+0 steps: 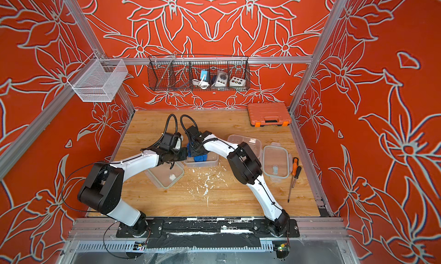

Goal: Wipe the insides of the lunch boxes
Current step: Adjust the lunch box at the center of the board.

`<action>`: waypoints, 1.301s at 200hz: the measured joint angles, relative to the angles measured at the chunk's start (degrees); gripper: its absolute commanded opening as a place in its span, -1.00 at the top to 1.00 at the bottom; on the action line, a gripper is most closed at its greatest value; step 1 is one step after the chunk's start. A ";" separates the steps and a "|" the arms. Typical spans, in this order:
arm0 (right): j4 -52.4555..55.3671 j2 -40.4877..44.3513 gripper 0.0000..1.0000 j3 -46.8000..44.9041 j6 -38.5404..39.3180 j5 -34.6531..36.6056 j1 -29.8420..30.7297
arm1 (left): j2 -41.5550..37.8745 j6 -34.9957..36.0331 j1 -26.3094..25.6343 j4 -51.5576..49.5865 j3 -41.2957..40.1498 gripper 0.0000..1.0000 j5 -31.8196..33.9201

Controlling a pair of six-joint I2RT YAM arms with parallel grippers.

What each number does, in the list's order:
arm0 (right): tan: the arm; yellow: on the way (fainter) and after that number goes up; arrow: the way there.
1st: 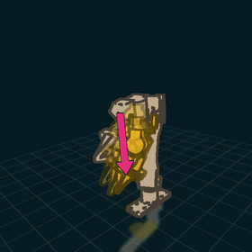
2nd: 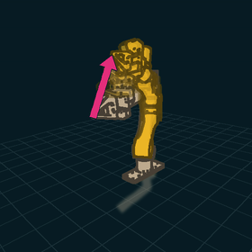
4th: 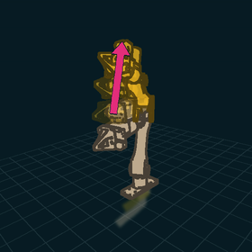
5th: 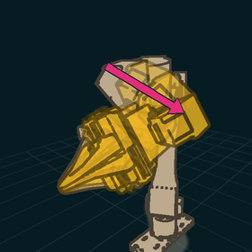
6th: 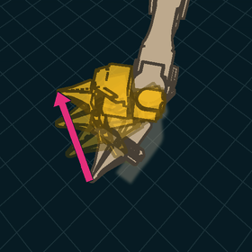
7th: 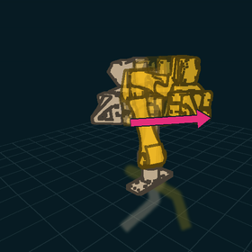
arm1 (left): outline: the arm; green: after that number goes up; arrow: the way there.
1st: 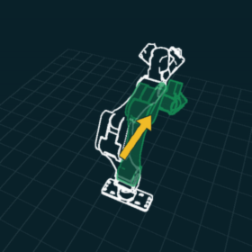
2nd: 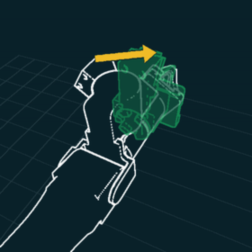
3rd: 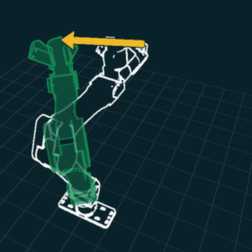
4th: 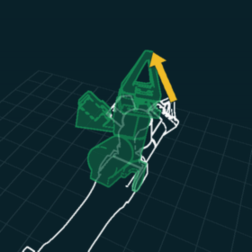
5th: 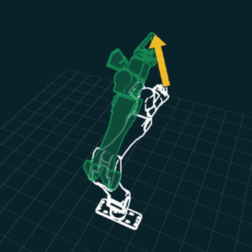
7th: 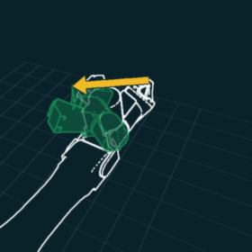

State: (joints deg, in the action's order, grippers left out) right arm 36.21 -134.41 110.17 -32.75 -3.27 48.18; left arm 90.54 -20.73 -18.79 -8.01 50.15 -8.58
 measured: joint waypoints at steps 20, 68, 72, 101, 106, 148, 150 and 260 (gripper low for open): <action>-0.24 -0.42 1.00 0.52 -0.52 -0.68 0.74 | 0.00 -0.04 0.00 0.02 0.00 1.00 0.02; -6.23 3.37 1.00 -7.45 -1.36 -3.76 1.27 | 0.00 0.09 0.17 0.00 0.00 1.00 -0.13; -7.21 4.04 1.00 -8.85 -1.44 -4.28 1.31 | 0.00 0.11 0.28 0.00 0.00 1.00 -0.31; -12.96 9.79 1.00 -19.39 -2.75 -9.84 1.97 | 0.02 0.48 0.48 -0.11 0.04 1.00 -1.57; -13.51 10.47 1.00 -20.55 -2.91 -10.73 2.08 | 0.04 0.70 0.46 -0.28 0.07 1.00 -1.92; -13.60 12.66 1.00 -23.52 -2.54 -15.47 2.10 | 0.17 2.27 0.42 -1.86 0.55 1.00 -3.32; -13.46 12.66 1.00 -23.54 -2.43 -15.69 2.10 | 0.17 2.32 0.42 -1.86 0.52 1.00 -3.32; -2.82 31.58 1.00 -28.87 5.14 -13.33 -1.44 | 0.17 2.73 2.40 -2.86 0.48 1.00 -1.51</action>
State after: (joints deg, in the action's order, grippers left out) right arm 33.39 -102.83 81.30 -27.62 -16.60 46.74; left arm 90.72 -18.00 -16.38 -10.87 50.63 -10.09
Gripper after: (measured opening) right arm 0.063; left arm 0.048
